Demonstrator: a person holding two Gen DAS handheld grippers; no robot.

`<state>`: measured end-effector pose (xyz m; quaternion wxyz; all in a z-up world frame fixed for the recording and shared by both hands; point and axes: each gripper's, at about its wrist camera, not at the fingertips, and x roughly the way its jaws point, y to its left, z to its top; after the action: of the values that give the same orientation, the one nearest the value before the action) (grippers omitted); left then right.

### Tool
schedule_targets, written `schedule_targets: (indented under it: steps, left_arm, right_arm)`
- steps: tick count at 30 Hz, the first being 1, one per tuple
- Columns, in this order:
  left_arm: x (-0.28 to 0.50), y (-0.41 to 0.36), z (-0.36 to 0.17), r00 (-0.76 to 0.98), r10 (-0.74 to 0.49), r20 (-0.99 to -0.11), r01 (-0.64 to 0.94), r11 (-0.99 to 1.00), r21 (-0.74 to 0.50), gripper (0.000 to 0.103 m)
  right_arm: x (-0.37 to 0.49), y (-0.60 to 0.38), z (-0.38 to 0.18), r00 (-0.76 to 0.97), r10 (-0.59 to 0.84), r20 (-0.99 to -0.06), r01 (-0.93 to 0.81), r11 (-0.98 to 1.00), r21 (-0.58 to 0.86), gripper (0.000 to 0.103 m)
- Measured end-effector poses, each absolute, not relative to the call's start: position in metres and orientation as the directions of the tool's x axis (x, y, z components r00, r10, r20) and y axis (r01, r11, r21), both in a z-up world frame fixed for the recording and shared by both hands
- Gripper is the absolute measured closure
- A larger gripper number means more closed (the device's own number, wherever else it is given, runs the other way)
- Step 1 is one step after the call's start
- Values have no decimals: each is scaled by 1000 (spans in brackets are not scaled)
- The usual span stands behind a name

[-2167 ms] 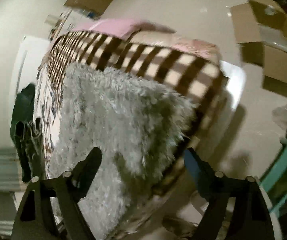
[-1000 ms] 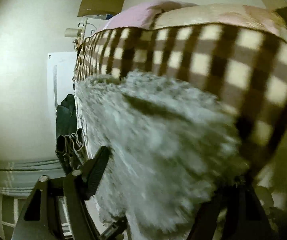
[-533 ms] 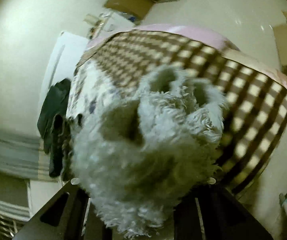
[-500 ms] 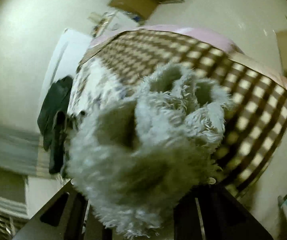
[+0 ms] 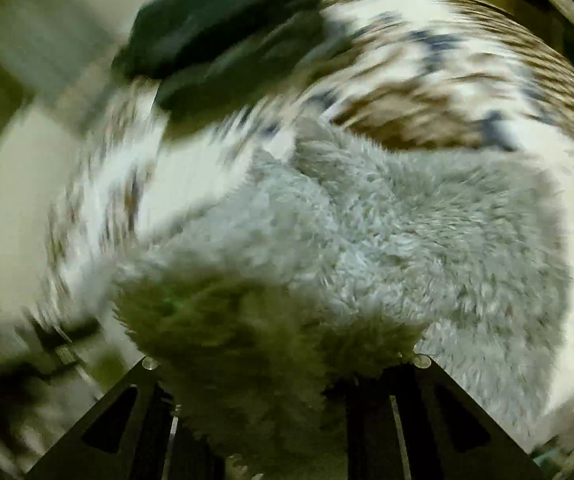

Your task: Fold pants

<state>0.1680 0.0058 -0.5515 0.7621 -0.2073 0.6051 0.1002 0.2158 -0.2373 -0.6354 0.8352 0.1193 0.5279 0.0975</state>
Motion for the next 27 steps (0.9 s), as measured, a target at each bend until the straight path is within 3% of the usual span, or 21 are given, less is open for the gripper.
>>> schedule_targets:
  steps: [5,8,9,10,12,19,24,26,27]
  left_arm:
    - [167,39,-559,248,-101,-963,-448,870,-206,0]
    - [173,40,-556,264,-135,-955,-429,871,-241,0]
    - [177,36,-554,274,-151,-950,-408,876,-257,0]
    - [181,30,-551,282,-168,-945,-382,883,-271,0]
    - [188,17,-549,286,-200,-937,-332,897,-293,0]
    - [220,-60,-577,174,-338,-925,-111,927,-359,0]
    - [229,-103,-609,105,-288,-952,23,958,-287,1]
    - [228,-109,-622,88,-281,-956,62,959,-276,40]
    - [226,-107,-628,75,-304,-950,59,952,-300,86]
  right_arm:
    - [195,-167,-670,345,226,-911,-190,967,168,85]
    - [183,-153,-684,246,210,-946,-218,963,157,75]
    - [183,-159,-683,209,252,-945,-213,955,208,55]
    - [181,-168,-680,171,312,-935,-204,939,276,25]
    - [176,-187,-669,144,381,-913,-163,919,358,4]
    - [141,-313,-644,194,403,-894,134,892,431,4]
    - [139,-385,-663,205,344,-916,282,875,392,4]
    - [145,-402,-678,200,362,-910,313,857,410,4]
    - [150,-409,-686,198,373,-906,331,845,420,4]
